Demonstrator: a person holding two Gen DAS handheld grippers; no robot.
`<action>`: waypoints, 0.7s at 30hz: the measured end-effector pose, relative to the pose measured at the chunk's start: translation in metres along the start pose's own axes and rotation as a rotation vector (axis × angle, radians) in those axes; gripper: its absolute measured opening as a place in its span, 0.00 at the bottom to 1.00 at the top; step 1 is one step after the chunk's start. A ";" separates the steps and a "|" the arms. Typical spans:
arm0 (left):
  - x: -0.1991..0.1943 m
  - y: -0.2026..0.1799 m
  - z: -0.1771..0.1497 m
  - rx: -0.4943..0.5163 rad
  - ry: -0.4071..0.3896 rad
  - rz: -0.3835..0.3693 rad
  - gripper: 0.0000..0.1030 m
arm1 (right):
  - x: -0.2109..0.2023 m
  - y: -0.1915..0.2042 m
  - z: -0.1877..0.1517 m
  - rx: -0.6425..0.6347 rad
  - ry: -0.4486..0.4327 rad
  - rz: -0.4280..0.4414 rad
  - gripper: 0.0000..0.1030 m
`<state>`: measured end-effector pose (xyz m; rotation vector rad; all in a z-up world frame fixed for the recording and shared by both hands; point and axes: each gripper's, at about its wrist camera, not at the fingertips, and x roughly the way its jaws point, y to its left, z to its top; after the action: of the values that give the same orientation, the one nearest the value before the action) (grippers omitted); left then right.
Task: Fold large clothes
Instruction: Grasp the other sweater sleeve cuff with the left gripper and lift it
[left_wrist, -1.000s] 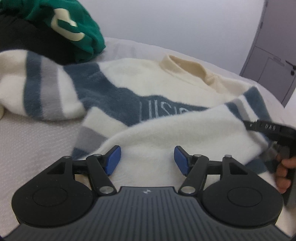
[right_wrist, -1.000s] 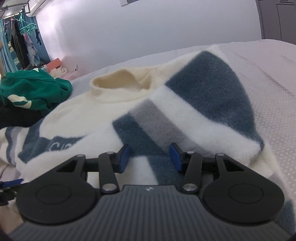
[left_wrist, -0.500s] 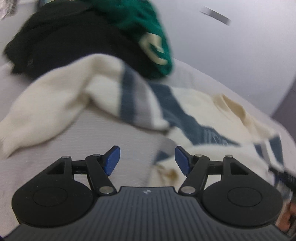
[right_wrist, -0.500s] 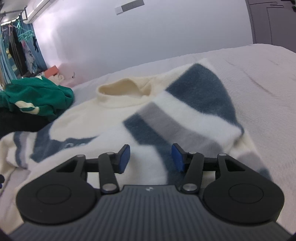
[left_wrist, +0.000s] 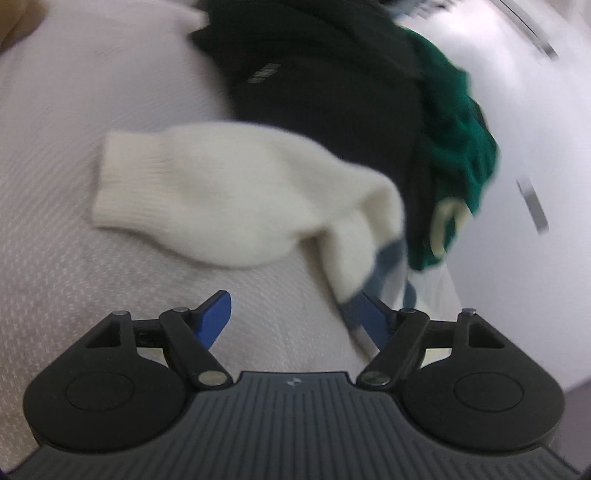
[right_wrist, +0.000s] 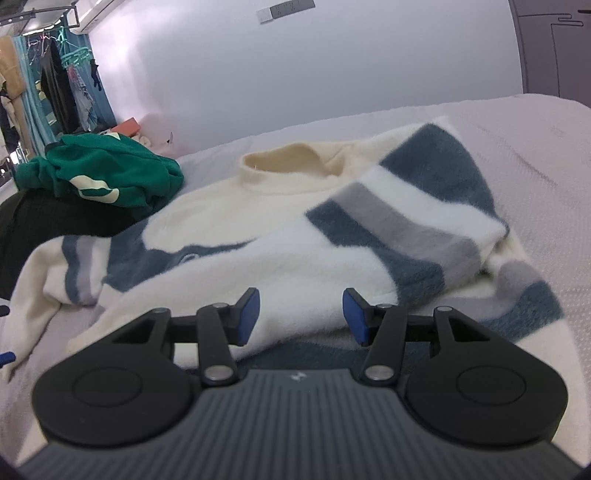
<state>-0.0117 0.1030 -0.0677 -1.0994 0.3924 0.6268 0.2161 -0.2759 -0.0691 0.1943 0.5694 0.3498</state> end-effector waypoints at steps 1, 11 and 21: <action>0.001 0.009 0.004 -0.049 -0.005 0.005 0.77 | 0.002 0.001 -0.002 0.002 0.005 0.001 0.52; 0.011 0.077 0.030 -0.424 -0.082 0.048 0.76 | 0.014 0.005 -0.006 0.007 0.016 0.000 0.52; 0.004 0.023 0.076 0.009 -0.255 0.353 0.10 | 0.018 0.002 -0.002 0.035 0.014 0.015 0.52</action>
<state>-0.0239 0.1803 -0.0549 -0.9330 0.3692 1.0640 0.2287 -0.2672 -0.0787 0.2302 0.5886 0.3559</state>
